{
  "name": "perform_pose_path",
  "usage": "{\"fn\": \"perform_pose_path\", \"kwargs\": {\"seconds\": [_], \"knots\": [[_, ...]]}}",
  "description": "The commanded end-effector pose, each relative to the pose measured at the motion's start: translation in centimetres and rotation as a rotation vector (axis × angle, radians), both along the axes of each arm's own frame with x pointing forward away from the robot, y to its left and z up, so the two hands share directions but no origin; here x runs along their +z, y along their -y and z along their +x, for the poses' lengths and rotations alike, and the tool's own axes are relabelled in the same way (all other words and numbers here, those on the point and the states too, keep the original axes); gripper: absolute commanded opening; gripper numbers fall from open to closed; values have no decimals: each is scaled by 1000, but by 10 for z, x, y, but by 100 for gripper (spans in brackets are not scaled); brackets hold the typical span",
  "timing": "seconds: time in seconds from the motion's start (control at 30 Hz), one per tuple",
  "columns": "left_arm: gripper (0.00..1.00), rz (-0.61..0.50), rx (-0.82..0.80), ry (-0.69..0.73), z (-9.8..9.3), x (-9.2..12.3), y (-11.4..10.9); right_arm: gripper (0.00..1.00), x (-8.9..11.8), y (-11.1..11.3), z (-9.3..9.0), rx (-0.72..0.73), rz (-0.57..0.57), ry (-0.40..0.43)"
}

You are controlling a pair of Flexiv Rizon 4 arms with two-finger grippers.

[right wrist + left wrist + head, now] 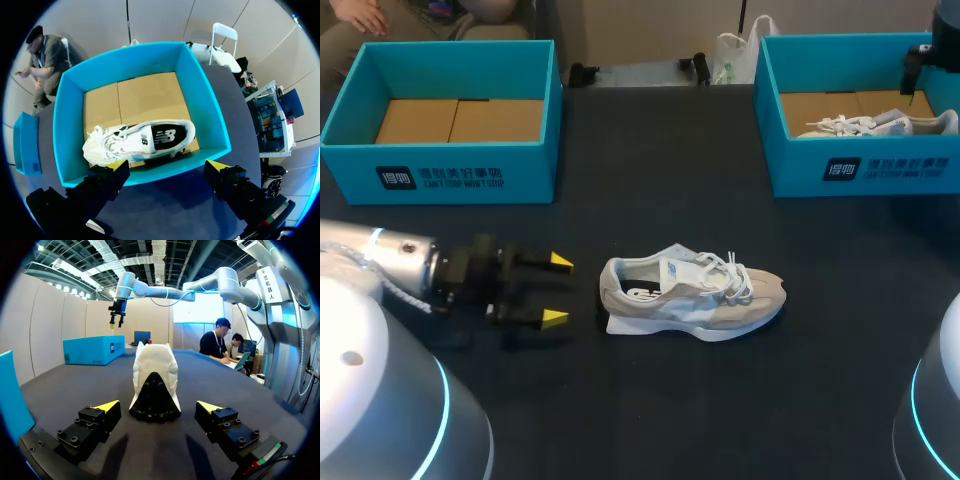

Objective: Take the shoe out of the shoebox, open the shoe tongue, remove and reinsert the insole, then place the shoe into the shoebox

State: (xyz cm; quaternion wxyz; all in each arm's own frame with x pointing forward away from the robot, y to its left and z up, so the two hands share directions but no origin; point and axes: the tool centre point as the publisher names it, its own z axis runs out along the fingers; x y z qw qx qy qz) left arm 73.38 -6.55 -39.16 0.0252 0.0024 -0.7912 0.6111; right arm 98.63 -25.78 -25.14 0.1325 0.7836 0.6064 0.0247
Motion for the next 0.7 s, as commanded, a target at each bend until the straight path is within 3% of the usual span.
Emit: {"fn": "perform_pose_path", "kwargs": {"seconds": [0.03, 0.37, 0.7], "knots": [[100, 3, 17, -3, 2, -2, 15, 100, 0, 0, 0, -1, 0, 1], [100, 21, 15, -33, 0, -10, 44, 100, 0, 0, 0, -1, 0, 1], [100, 39, 9, -46, -3, -18, 57, 100, 0, 0, 0, -1, 0, 1]]}}
